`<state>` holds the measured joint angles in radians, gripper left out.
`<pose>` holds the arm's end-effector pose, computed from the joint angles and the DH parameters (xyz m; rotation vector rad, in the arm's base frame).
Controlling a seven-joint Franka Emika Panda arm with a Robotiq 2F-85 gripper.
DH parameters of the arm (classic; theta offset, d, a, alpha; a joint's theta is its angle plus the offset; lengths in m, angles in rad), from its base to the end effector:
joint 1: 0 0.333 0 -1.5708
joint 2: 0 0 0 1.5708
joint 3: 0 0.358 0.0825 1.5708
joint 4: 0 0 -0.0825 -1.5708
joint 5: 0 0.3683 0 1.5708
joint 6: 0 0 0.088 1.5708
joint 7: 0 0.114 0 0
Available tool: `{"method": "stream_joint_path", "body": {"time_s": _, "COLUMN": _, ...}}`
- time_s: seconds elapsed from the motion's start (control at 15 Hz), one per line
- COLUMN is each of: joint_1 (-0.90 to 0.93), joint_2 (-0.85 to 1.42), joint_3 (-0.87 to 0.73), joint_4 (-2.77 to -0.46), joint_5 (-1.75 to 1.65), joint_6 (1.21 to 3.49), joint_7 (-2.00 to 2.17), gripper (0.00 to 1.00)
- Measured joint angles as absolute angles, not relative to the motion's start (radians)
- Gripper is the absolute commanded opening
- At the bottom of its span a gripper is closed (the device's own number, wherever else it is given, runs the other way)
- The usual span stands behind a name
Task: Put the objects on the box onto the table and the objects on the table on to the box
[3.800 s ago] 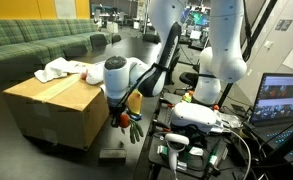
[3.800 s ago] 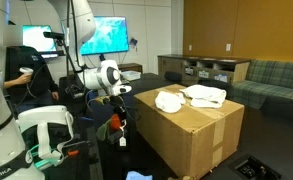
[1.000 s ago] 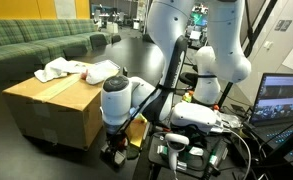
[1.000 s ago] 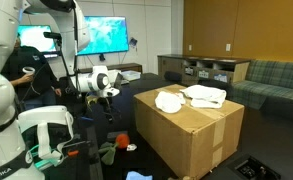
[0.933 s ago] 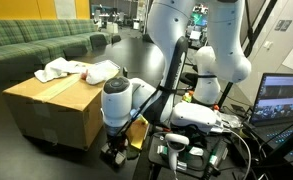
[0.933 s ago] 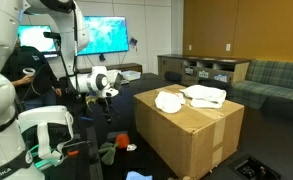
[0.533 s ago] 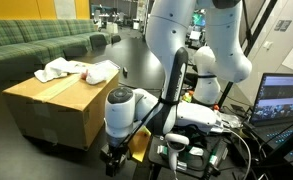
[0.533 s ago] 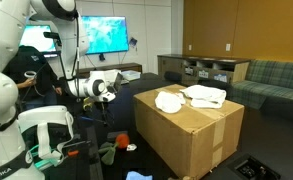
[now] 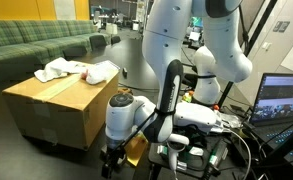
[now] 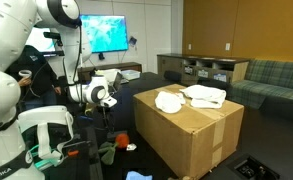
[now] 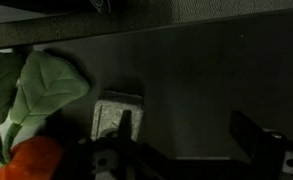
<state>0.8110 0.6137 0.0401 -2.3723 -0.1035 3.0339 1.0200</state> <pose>0.3263 0.3860 0.1178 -3.0940 0.1148 -0.0338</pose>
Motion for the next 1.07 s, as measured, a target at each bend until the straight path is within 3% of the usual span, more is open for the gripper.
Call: {"method": "stream_joint_path", "body": {"time_s": 1.07, "joint_1": 0.876, "joint_2": 0.648, "joint_3": -0.065, "joint_4": -2.417, "joint_5": 0.009, "joint_6": 3.07, "joint_7": 0.915, "gripper": 1.0}}
